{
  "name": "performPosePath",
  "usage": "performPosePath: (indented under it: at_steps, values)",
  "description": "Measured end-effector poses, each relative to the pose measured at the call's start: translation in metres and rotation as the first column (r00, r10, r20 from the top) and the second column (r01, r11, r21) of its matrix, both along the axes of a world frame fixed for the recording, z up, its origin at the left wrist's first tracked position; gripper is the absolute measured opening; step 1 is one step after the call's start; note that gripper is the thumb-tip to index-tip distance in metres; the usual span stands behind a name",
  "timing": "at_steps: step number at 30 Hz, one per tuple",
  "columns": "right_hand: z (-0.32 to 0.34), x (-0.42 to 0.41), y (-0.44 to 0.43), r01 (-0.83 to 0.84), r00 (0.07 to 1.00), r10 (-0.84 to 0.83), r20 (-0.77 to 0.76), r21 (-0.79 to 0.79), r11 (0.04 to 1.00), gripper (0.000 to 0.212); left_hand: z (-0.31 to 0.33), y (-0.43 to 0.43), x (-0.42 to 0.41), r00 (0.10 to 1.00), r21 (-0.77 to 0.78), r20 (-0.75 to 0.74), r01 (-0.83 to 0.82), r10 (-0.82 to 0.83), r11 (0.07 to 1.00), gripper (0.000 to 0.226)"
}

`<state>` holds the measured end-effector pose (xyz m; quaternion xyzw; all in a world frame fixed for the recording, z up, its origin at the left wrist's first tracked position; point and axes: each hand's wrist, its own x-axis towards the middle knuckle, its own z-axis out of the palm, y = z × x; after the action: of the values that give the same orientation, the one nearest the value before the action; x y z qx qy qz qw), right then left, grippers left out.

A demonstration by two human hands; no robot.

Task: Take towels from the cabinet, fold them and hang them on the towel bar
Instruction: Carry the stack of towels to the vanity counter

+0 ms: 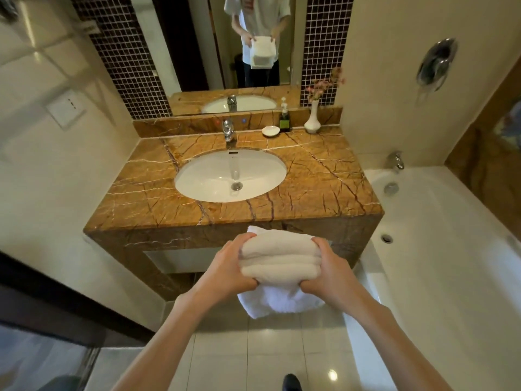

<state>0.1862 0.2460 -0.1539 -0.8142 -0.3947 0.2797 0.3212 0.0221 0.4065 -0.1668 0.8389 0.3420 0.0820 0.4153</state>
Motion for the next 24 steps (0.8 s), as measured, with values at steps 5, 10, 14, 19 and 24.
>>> performPosePath:
  at_steps: [5, 10, 14, 19, 24]
  values:
    - [0.005, 0.049, 0.025, -0.035, 0.999, 0.035, -0.018, 0.022, 0.999, 0.083, 0.004, 0.021, 0.043, 0.999, 0.004, 0.009, -0.036, 0.036, 0.999, 0.089]
    - [0.009, 0.081, 0.05, -0.047, 0.997, 0.049, -0.061, 0.033, 0.998, 0.084, 0.01, 0.042, 0.073, 0.998, -0.022, 0.029, -0.052, 0.052, 0.998, 0.084]
    - [0.007, 0.11, 0.074, -0.044, 0.997, 0.046, -0.065, 0.033, 0.999, 0.084, 0.016, 0.066, 0.101, 0.997, -0.017, 0.055, -0.045, 0.046, 0.999, 0.077]
    - [0.006, 0.145, 0.107, -0.005, 0.998, 0.008, -0.066, 0.046, 0.999, 0.081, 0.014, 0.106, 0.145, 0.998, -0.014, 0.063, 0.026, -0.025, 1.0, 0.076]
    - [0.01, 0.182, 0.141, 0.028, 0.999, -0.027, -0.038, 0.033, 0.999, 0.083, 0.007, 0.149, 0.186, 0.997, -0.032, 0.057, 0.062, -0.06, 0.998, 0.083]
